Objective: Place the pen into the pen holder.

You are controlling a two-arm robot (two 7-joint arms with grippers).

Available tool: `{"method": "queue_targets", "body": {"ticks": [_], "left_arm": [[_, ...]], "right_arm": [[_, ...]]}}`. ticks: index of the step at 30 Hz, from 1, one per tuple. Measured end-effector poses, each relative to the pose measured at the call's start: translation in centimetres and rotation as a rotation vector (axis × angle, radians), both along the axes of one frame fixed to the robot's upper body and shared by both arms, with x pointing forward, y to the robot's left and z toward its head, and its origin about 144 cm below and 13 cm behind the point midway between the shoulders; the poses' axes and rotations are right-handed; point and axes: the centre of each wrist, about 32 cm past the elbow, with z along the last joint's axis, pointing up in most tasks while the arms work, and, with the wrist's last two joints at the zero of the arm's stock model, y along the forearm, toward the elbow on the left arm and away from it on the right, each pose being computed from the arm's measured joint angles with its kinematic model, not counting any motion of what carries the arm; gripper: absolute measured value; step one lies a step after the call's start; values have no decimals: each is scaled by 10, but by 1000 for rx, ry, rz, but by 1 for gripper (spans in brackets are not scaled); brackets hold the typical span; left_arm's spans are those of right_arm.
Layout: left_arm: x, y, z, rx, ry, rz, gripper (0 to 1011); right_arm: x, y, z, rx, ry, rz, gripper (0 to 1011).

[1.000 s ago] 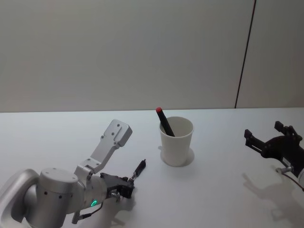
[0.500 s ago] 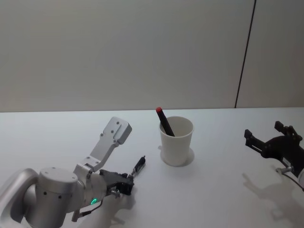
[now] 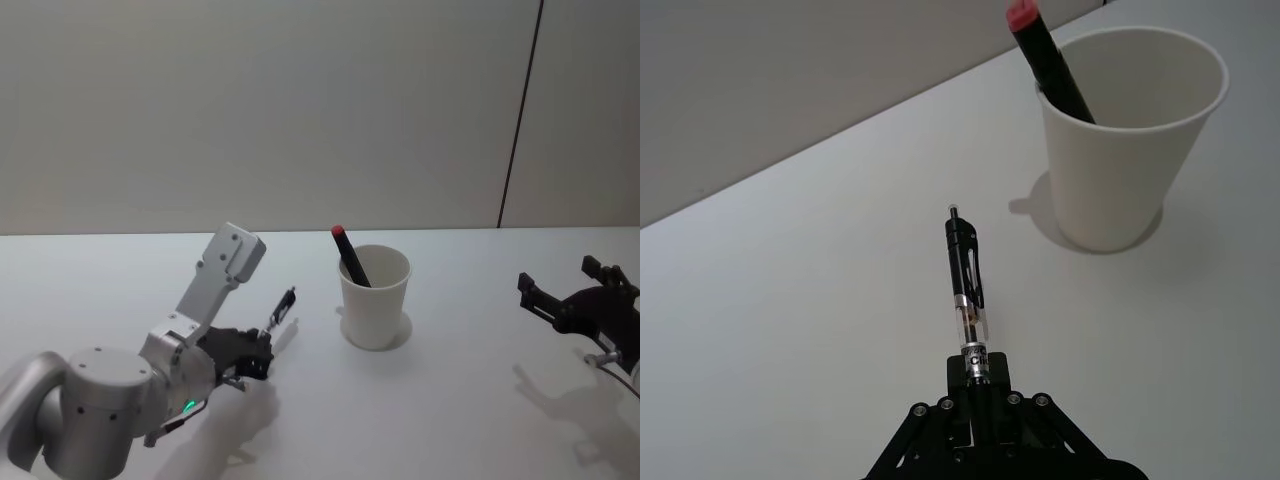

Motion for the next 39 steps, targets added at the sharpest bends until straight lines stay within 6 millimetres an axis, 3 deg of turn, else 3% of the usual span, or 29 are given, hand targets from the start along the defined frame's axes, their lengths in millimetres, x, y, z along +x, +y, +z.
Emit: {"method": "queue_targets", "body": {"ticks": [23, 39], "left_arm": [[-13, 21, 5, -7, -229, 24, 126], [-21, 45, 0, -135, -408, -71, 126]], "right_arm": [[0, 0, 0, 0, 0, 0, 1001], [0, 0, 0, 0, 0, 0, 1001]]}}
